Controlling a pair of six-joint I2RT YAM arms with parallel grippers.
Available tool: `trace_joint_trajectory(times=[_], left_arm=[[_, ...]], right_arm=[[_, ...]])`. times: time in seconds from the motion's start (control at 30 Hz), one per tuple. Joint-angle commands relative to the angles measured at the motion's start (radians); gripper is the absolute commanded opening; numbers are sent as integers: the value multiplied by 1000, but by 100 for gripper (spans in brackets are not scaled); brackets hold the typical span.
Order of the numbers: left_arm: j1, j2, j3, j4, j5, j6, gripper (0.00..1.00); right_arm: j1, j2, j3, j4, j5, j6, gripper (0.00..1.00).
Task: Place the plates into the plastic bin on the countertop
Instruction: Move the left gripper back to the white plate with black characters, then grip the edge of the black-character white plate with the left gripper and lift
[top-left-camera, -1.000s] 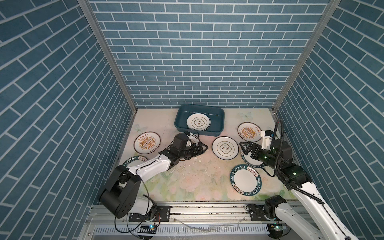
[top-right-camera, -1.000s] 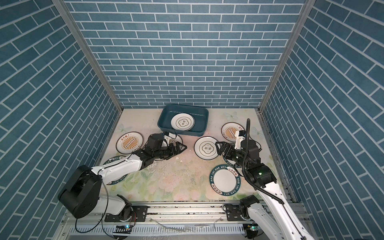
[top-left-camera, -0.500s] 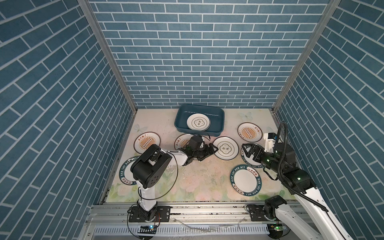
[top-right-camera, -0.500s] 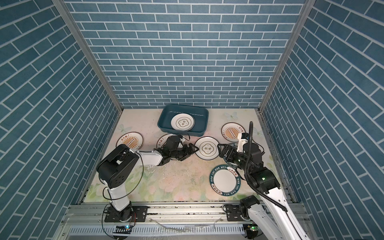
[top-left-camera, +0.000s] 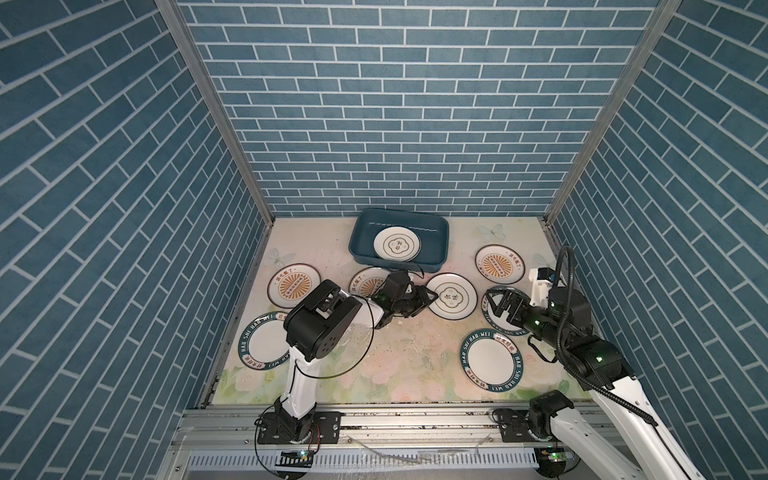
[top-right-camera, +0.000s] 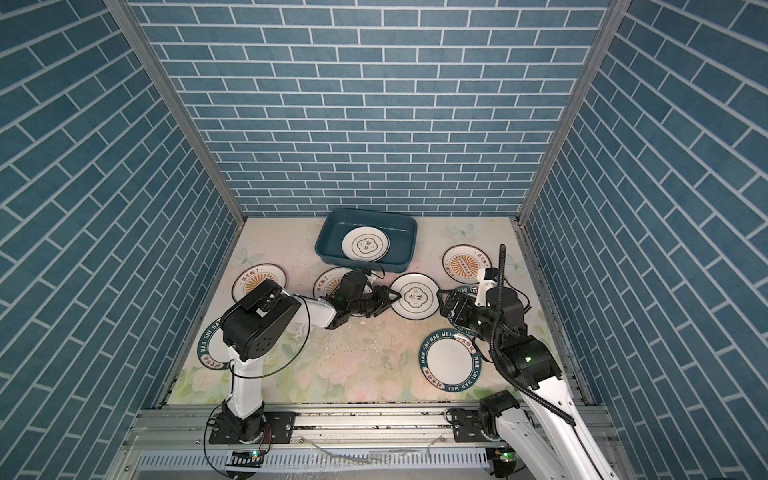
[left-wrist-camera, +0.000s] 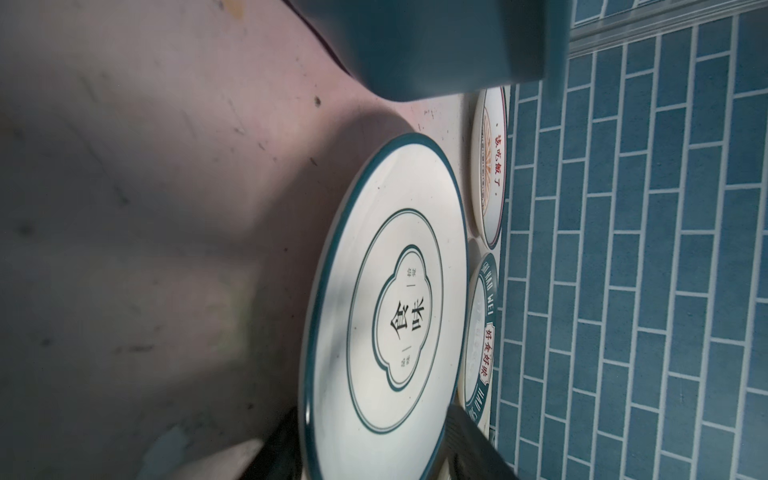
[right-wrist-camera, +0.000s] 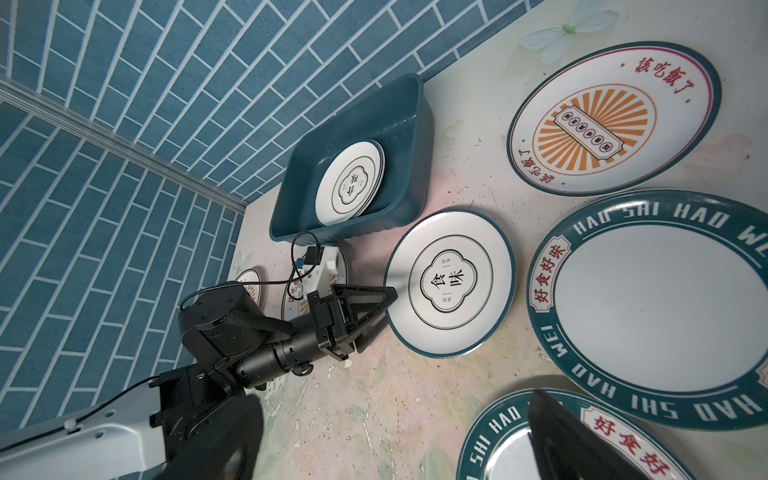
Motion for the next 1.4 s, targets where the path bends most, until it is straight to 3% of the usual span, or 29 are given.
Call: trace_joint_trajectory(times=[0.0,0.17,0.37,0.9,1.2,1.37], left_arm=[[-5,33,0,-26,-10,-14,44],[-5,28,-1,-44,-24,-12,25],[-5,12,-7,-70,-36,-19,14],[-5,-112,-107,-47,-49,-85,1],[0,-291,-211,-133,-47,-33,0],[1,-440,-245,-277,-78,32,0]], right_arm=[[-2,-7,-2,-13,23,18,99],[-2,-7,0,-14,26,18,99],[-2,-7,-3,-14,28,18,98],[-2,-4,-9,3,26,24,98],[-2,3,-14,22,19,28,98],[-2,25,-14,44,6,28,99]])
